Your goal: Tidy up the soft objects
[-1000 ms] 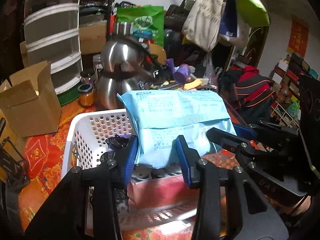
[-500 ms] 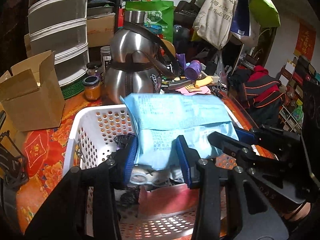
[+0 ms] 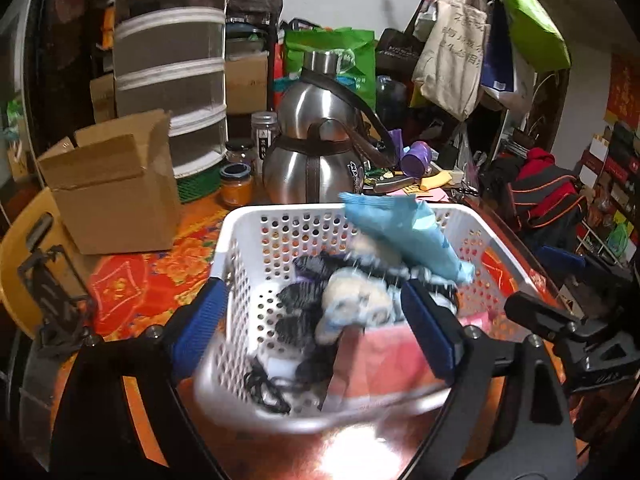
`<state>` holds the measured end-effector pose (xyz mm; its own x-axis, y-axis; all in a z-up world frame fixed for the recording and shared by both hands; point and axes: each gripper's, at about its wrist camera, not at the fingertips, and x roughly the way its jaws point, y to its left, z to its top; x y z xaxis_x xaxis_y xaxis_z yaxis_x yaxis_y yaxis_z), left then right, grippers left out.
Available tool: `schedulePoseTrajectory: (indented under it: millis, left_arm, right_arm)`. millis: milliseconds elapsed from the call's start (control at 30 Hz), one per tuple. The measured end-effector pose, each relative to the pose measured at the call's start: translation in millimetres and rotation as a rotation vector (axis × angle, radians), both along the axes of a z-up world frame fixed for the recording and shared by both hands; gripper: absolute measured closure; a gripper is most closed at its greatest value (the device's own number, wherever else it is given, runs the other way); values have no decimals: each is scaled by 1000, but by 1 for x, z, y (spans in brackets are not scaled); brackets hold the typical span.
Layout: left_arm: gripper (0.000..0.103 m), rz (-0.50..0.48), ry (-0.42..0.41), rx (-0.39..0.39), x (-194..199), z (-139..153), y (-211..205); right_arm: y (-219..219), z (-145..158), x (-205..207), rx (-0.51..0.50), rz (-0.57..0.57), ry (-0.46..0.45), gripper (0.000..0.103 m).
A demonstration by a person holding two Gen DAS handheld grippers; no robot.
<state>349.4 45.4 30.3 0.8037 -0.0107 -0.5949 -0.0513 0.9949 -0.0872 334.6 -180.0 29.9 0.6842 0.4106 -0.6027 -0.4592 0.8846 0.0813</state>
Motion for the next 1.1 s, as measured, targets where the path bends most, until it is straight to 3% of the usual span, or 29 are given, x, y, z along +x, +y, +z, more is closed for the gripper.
schedulePoseTrajectory:
  millis: [167, 433, 533, 633, 800, 933, 1100]
  left_arm:
    - [1, -15, -39, -26, -47, 2, 1]
    - [0, 15, -103, -40, -134, 10, 15]
    - [0, 19, -125, 28, -170, 15, 15]
    - [0, 23, -131, 72, -205, 22, 10]
    - [0, -34, -158, -16, -264, 38, 2]
    - [0, 0, -134, -30, -297, 46, -9]
    - [0, -11, -158, -26, -316, 60, -24]
  right_arm:
    - [-7, 2, -41, 14, -3, -13, 0]
    - [-21, 11, -116, 19, -40, -82, 0]
    - [-19, 11, -150, -59, -85, -104, 0]
    - [-21, 14, -187, -57, -83, -133, 0]
    - [-32, 31, -241, 27, -122, -162, 0]
    - [-34, 44, -260, 23, -124, -111, 0]
    - [-25, 46, -258, -71, -172, -150, 0]
